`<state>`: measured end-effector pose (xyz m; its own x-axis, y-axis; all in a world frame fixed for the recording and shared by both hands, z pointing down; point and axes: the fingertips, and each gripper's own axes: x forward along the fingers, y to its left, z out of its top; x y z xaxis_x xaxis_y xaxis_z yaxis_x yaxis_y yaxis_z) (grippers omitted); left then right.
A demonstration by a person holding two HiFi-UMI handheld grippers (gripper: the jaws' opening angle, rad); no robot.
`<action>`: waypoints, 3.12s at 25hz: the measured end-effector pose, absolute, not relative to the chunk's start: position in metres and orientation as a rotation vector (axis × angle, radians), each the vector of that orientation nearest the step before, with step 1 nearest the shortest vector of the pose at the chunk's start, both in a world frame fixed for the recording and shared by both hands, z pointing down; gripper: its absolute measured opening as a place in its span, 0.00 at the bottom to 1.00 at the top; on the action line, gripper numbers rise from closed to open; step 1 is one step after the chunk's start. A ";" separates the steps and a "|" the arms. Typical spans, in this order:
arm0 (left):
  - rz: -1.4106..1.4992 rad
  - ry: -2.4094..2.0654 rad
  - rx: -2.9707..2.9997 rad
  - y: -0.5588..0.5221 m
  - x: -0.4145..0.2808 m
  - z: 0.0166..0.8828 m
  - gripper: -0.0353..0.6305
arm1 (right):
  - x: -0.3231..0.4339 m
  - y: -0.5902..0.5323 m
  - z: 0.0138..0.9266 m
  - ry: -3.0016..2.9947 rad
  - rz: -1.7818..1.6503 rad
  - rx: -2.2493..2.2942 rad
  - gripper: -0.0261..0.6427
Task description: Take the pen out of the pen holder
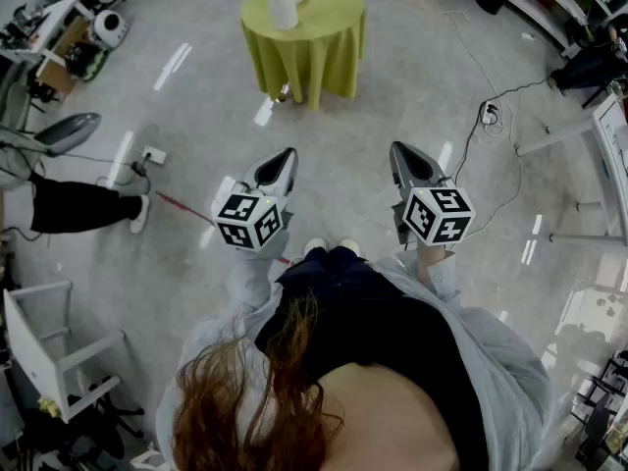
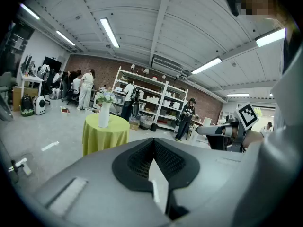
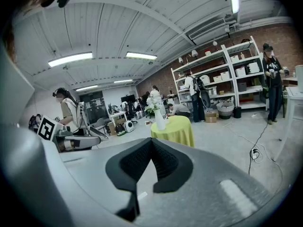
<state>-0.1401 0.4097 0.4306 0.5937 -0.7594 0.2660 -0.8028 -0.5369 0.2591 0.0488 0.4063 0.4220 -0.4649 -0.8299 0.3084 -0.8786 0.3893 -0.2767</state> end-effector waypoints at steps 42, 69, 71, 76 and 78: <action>0.173 -1.246 2.481 0.257 -0.130 0.447 0.08 | 0.042 0.239 0.420 -2.603 0.539 1.518 0.43; 0.195 -1.332 2.419 0.107 -0.056 0.469 0.08 | 0.126 0.083 0.452 -2.597 0.621 1.423 0.43; 0.212 -1.327 2.395 0.112 -0.057 0.477 0.08 | 0.126 0.086 0.458 -2.585 0.646 1.415 0.43; 0.246 -1.354 2.349 0.111 -0.063 0.488 0.08 | 0.122 0.090 0.471 -2.569 0.692 1.381 0.43; 0.262 -1.342 2.360 0.106 -0.058 0.491 0.08 | 0.124 0.086 0.472 -2.568 0.692 1.384 0.43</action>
<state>-0.0582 0.1064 0.4905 0.5183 -0.7769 0.3574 -0.8543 -0.4514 0.2576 0.1243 0.0860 0.4725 -0.5656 -0.7537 0.3348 -0.8198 0.4700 -0.3270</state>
